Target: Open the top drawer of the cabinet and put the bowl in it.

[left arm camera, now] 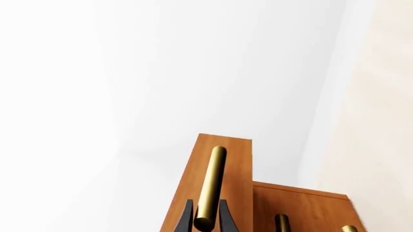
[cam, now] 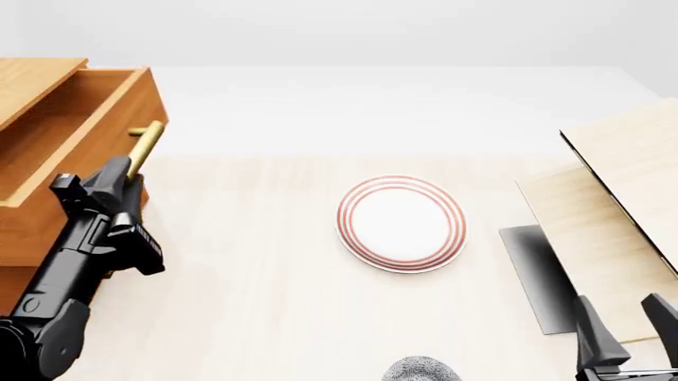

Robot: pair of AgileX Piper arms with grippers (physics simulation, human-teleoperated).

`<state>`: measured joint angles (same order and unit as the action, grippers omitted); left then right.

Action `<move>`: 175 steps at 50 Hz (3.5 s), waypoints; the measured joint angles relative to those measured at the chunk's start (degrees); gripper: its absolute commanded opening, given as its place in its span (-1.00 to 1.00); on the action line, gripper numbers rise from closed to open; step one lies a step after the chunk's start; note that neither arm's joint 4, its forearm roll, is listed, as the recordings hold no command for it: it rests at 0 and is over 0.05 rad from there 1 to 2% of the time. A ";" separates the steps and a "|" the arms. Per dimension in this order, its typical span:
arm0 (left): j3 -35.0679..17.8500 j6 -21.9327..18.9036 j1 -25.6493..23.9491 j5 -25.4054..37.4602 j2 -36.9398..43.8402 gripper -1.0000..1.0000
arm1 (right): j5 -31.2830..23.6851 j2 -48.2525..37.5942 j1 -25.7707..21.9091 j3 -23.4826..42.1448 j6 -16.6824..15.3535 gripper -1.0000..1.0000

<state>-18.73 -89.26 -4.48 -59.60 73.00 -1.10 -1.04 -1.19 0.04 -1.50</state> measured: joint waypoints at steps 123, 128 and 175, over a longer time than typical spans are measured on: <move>-58.14 76.27 2.43 100.38 -13.45 1.00 | -0.57 -0.16 -0.39 -0.01 -0.57 1.00; -60.35 78.08 3.46 103.30 -12.28 1.00 | -0.62 -0.14 -0.40 -0.01 -0.58 1.00; -65.99 88.40 3.62 116.70 -2.29 1.00 | -0.93 -0.08 -0.57 -0.01 -0.81 1.00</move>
<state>-84.72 -0.86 -0.85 57.10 70.71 -2.04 -1.13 -1.75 0.02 -2.31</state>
